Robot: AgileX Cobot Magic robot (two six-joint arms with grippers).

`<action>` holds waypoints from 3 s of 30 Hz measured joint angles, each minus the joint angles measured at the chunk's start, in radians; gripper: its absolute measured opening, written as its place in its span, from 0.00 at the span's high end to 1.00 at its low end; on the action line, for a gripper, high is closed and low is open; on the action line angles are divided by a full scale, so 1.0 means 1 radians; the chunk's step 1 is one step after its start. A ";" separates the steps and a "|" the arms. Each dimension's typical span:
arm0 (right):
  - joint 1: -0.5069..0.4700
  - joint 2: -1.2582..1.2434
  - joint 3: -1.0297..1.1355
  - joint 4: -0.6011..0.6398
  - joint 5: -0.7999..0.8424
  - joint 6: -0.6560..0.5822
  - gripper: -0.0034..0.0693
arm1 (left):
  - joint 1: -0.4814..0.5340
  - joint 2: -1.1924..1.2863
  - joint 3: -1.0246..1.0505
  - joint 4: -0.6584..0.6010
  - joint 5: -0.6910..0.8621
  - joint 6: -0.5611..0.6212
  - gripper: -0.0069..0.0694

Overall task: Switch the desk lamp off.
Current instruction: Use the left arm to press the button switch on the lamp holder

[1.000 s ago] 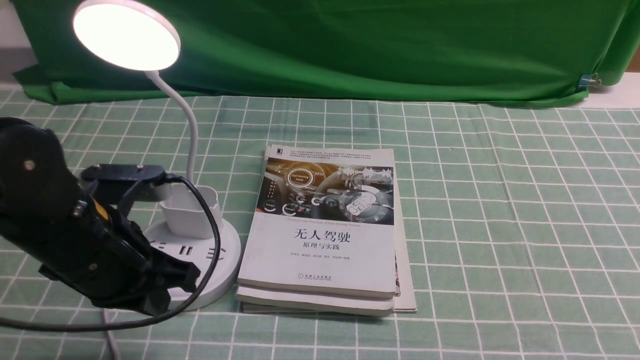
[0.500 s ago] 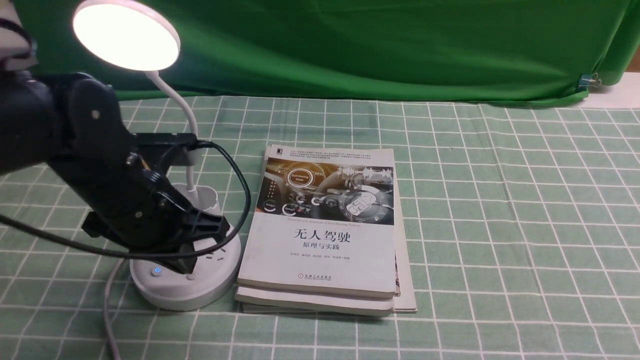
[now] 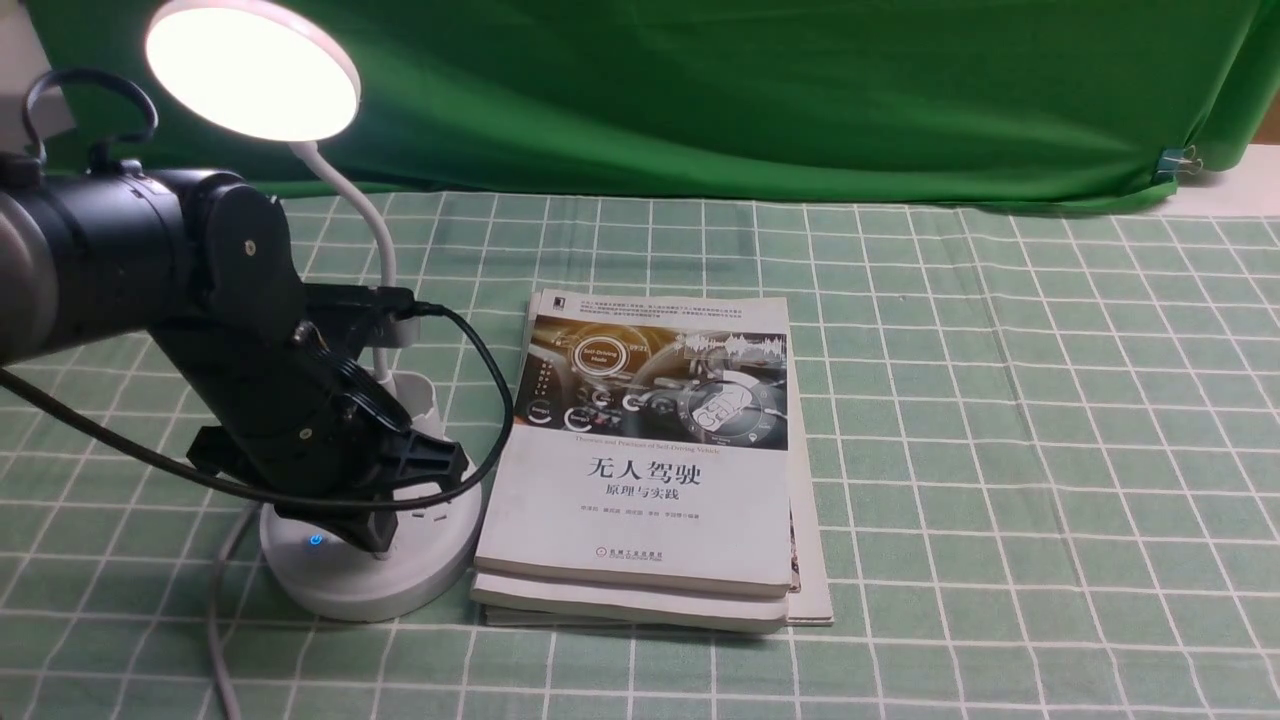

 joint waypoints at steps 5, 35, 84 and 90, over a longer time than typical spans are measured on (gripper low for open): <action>0.000 0.000 0.000 0.000 0.000 0.000 0.62 | 0.000 0.000 0.000 0.000 0.000 0.000 0.91; 0.000 0.000 0.000 0.000 0.000 0.000 0.62 | 0.000 0.000 0.000 0.040 0.031 -0.005 0.91; 0.000 0.000 0.000 0.000 0.000 0.000 0.62 | 0.000 0.061 -0.013 -0.012 0.015 0.004 0.91; 0.000 0.000 0.000 0.000 0.000 0.000 0.62 | 0.000 0.059 -0.018 -0.008 0.017 0.004 0.91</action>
